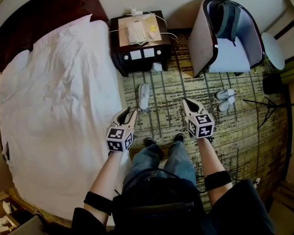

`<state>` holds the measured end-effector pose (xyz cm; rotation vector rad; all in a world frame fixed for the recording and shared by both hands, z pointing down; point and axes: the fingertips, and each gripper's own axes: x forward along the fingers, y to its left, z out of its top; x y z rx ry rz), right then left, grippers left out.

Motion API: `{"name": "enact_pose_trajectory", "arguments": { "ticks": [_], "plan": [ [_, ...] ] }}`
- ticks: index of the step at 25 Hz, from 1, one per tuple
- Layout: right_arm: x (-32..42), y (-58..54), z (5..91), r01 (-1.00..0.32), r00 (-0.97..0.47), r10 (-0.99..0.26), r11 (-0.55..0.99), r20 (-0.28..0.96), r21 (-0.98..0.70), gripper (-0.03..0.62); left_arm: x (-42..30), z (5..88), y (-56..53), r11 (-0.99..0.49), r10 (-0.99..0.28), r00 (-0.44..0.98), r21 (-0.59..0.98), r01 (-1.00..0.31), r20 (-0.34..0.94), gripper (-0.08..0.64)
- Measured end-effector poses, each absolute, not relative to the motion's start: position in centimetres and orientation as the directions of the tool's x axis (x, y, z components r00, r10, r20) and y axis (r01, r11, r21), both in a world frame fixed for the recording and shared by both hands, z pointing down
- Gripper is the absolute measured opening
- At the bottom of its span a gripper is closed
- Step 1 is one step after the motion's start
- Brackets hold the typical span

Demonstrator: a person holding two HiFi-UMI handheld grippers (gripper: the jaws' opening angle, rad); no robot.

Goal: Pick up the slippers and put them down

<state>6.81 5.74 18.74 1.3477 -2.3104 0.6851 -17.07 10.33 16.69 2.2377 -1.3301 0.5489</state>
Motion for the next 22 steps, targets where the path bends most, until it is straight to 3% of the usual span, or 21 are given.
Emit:
{"name": "enact_pose_trajectory", "arguments": {
  "ticks": [11,22],
  "plan": [
    [1.3,-0.1,23.9,-0.857,-0.502,-0.659,0.467,0.561,-0.219,0.006,-17.3,25.6,7.8,-0.391,-0.556,0.522,0.35,-0.851,0.647,0.292],
    [-2.6,-9.5,35.7,-0.817,-0.554,-0.606,0.527,0.571,-0.234,0.006,-17.4,41.7,2.4,-0.277,-0.477,0.535,0.458,-0.844,0.697,0.329]
  ]
}}
